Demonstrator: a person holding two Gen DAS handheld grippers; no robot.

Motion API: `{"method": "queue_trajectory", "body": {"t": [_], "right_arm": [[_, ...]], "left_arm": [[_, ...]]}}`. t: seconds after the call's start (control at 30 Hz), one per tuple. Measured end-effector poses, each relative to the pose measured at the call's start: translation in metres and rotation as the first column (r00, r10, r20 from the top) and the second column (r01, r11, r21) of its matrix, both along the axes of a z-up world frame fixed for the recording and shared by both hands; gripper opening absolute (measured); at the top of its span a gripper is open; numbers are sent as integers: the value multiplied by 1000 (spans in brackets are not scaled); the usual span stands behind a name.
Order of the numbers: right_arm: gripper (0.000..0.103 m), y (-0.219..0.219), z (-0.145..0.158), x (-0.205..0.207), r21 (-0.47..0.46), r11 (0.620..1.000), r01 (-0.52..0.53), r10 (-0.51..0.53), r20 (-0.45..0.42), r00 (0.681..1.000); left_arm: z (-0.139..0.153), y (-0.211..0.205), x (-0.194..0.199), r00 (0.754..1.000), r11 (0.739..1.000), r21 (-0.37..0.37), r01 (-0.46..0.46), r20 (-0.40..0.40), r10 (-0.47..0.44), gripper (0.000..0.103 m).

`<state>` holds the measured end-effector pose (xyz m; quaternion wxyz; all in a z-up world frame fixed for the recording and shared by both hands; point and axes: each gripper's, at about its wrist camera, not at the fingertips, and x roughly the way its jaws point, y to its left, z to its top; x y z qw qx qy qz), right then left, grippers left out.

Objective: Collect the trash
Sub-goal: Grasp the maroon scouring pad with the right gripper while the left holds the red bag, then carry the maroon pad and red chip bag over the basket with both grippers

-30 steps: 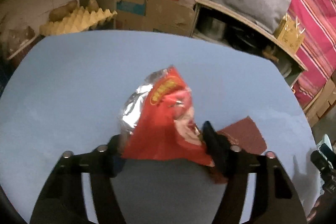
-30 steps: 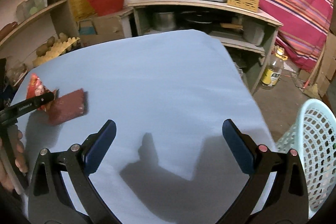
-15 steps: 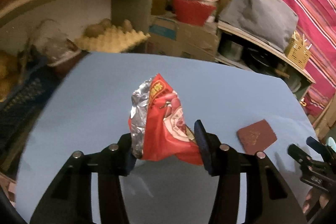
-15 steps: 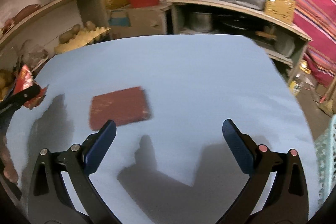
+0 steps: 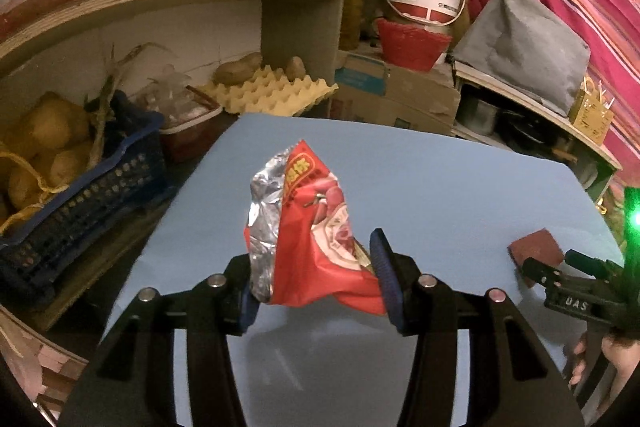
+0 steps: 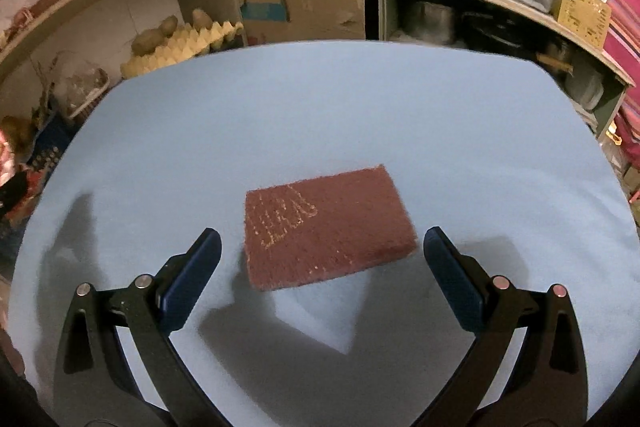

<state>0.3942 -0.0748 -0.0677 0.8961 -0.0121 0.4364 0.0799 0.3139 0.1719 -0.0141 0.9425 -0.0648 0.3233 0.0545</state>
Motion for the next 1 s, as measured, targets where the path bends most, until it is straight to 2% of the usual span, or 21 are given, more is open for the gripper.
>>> {"method": "queue_trajectory", "body": {"t": [0.13, 0.2, 0.37, 0.53, 0.77, 1.0], "right_arm": [[98, 5, -7, 8, -32, 999, 1, -2, -39, 999], [89, 3, -8, 8, -26, 1000, 1, -2, -39, 999], [87, 1, -4, 2, -15, 999, -42, 41, -14, 999], [87, -11, 8, -14, -84, 995, -46, 49, 39, 998], [87, -84, 47, -47, -43, 999, 22, -18, 106, 994], [87, -167, 83, -93, 0, 991, 132, -130, 170, 977]], "left_arm": [[-1, 7, -1, 1000, 1000, -11, -9, 0, 9, 49], [-1, 6, 0, 1000, 1000, -13, -14, -3, 14, 49], [-3, -1, 4, 1000, 1000, -10, -11, -15, 10, 49], [2, -20, 6, 1000, 1000, 4, 14, -3, -14, 49], [17, -71, 6, 996, 996, 4, 88, 34, -88, 50], [33, -139, -4, 975, 979, 12, 205, 81, -205, 50]]}}
